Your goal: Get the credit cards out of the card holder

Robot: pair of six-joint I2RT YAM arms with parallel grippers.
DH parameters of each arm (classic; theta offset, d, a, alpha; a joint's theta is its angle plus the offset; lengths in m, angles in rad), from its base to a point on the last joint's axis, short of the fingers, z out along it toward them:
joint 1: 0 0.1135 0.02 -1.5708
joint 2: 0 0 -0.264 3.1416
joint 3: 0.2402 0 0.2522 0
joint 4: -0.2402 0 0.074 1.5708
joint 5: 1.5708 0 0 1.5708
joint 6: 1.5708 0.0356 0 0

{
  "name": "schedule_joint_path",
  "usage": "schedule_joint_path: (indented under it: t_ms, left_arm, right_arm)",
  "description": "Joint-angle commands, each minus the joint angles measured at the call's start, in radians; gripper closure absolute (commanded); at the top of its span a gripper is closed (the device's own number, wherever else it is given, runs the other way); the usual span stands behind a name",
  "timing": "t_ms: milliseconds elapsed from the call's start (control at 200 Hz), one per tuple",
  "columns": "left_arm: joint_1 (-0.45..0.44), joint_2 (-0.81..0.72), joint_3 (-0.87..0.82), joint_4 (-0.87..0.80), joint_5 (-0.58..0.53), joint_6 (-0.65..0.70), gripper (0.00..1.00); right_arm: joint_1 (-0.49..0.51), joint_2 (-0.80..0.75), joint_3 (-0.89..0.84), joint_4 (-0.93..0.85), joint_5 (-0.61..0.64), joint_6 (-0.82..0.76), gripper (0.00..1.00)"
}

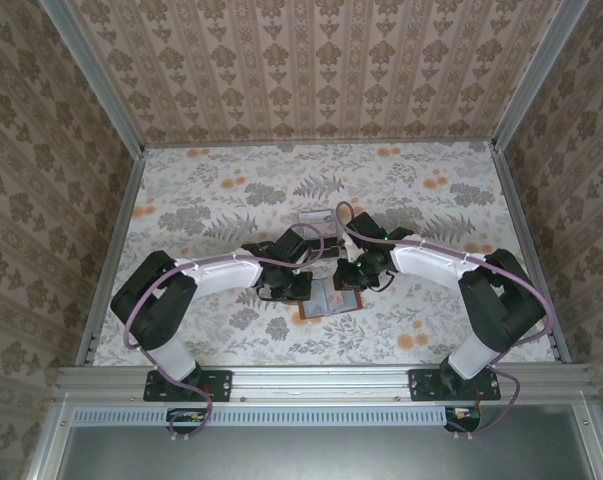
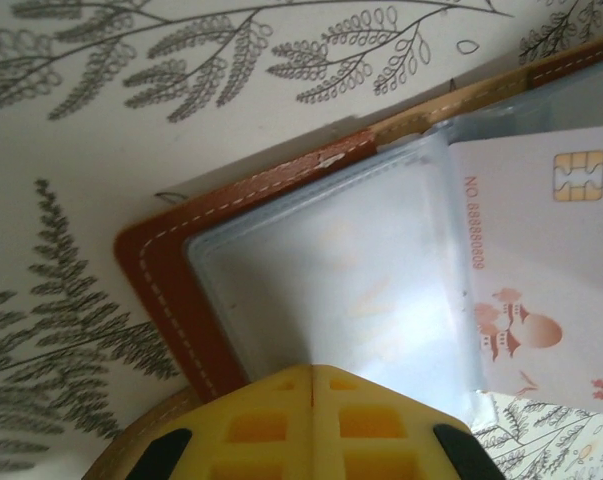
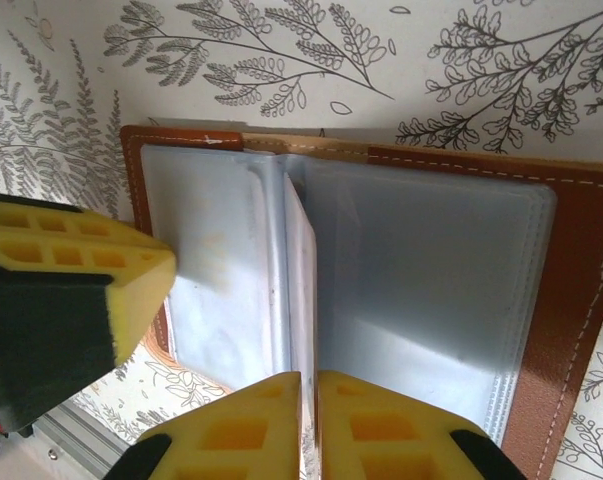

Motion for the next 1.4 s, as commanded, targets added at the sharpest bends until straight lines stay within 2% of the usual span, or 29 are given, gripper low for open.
schedule_joint_path:
  t_ms: [0, 210, 565, 985, 1230, 1395]
  left_arm:
    - [0.001, -0.051, -0.002, -0.059, -0.031, 0.023, 0.95]
    - [0.004, -0.08, -0.01, -0.075, -0.039, 0.022, 0.95]
    - [0.005, -0.068, -0.062, -0.059, -0.026, 0.012, 0.95]
    - [0.029, -0.106, -0.06, -0.042, -0.047, 0.02, 0.95]
    - [0.056, -0.099, -0.065, -0.007, -0.034, 0.018, 0.95]
    - [0.067, -0.066, -0.062, -0.033, -0.069, 0.035, 0.95]
  right_arm:
    - [0.005, 0.019, 0.017, 0.002, -0.011, 0.003, 0.86]
    - [0.006, 0.018, 0.021, -0.004, -0.002, 0.003, 0.91]
    - [0.002, -0.072, 0.065, -0.101, 0.073, -0.045, 0.97]
    - [-0.008, -0.12, 0.146, -0.184, 0.12, -0.193, 0.97]
    - [-0.024, -0.141, 0.193, -0.216, 0.181, -0.37, 0.96]
    - [-0.03, -0.092, 0.255, -0.245, 0.182, -0.588, 0.94]
